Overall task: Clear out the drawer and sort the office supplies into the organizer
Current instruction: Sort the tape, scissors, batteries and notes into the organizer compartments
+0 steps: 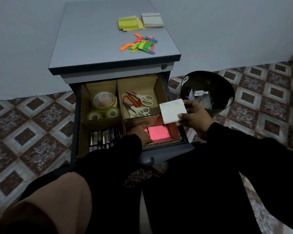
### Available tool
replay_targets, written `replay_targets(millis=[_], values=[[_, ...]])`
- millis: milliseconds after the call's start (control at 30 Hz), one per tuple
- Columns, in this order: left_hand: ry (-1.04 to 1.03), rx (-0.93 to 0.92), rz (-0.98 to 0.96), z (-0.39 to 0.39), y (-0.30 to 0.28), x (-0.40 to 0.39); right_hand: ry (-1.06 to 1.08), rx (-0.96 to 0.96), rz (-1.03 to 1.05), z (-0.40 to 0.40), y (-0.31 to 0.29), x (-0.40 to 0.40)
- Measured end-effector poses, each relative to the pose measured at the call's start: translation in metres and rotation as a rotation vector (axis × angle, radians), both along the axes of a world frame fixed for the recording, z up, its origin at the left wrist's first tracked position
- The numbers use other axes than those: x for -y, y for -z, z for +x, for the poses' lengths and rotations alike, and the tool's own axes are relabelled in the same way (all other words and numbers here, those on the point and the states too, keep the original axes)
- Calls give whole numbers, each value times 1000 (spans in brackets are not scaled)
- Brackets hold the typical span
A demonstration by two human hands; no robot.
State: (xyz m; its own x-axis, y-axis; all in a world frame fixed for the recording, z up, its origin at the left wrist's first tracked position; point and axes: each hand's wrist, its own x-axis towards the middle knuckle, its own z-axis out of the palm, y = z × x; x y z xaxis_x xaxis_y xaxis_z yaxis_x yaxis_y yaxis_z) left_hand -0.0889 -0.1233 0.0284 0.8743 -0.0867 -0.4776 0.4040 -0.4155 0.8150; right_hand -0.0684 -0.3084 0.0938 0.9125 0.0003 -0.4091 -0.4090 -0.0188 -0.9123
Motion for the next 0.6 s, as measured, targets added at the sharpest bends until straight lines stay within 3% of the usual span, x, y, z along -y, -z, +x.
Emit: replay_targets(millis=[100, 233, 400, 433, 533, 600], values=[[-5, -59, -9, -1, -9, 0, -1, 3, -2, -3, -3, -1], [170, -61, 322, -2, -25, -2, -7, 24, 4, -7, -9, -4], [89, -39, 90, -6, -49, -13, -35, 69, -4, -9, -15, -18], [40, 21, 88, -9, -55, -18, -48, 76, -13, -10, -16, -21], [58, 417, 354, -16, -65, -43, -107, 99, -26, -11, -14, -32], [114, 584, 494, -21, -63, -61, -137, 114, -49, -14, -11, -39]])
